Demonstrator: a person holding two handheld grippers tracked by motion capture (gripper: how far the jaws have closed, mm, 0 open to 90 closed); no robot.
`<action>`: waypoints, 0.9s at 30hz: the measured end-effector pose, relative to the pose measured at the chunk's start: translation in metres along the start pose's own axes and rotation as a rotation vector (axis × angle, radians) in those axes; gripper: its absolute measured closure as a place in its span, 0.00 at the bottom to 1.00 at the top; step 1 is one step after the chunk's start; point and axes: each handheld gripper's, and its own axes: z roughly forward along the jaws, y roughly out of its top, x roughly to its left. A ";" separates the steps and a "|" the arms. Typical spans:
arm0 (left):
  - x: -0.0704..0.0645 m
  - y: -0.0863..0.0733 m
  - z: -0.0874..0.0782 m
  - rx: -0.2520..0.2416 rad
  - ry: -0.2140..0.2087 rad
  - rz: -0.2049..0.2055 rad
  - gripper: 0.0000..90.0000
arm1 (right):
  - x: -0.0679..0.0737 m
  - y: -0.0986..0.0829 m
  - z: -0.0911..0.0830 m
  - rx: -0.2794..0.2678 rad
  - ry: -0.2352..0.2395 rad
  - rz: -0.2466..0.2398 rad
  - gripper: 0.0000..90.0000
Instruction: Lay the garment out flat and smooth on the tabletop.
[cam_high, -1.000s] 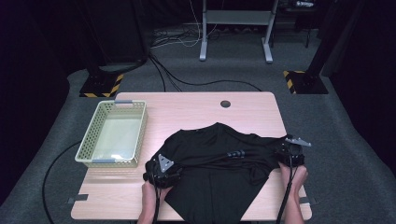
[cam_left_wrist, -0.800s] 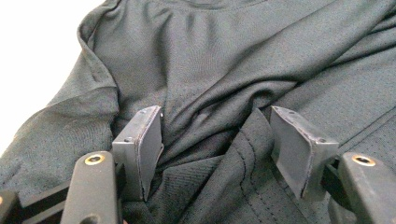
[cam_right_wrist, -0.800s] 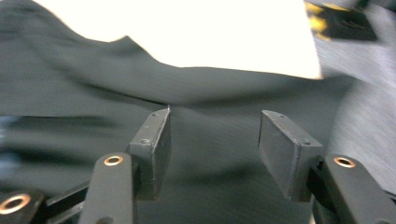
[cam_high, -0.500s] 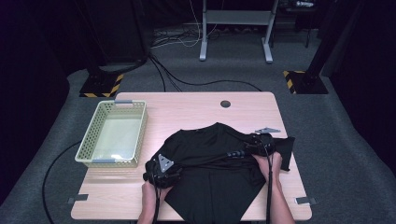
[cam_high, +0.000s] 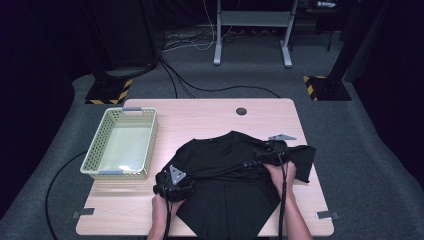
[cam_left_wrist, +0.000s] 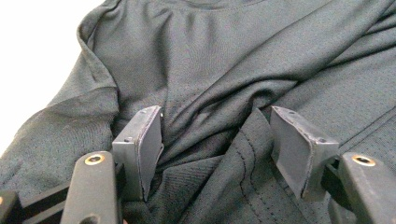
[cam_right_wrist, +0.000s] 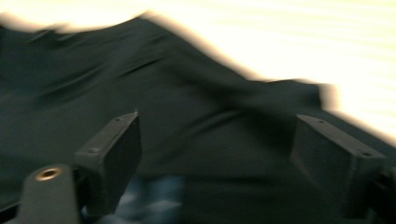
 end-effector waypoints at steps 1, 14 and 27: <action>0.000 0.000 0.000 -0.001 0.000 0.000 0.39 | 0.011 -0.003 0.002 0.003 0.018 -0.039 0.14; -0.022 0.002 0.001 -0.001 -0.018 0.015 0.39 | 0.022 -0.019 0.022 0.053 0.025 -0.106 0.05; -0.047 -0.003 -0.011 -0.065 -0.068 0.027 0.50 | -0.019 -0.046 -0.013 0.040 -0.044 -0.050 0.06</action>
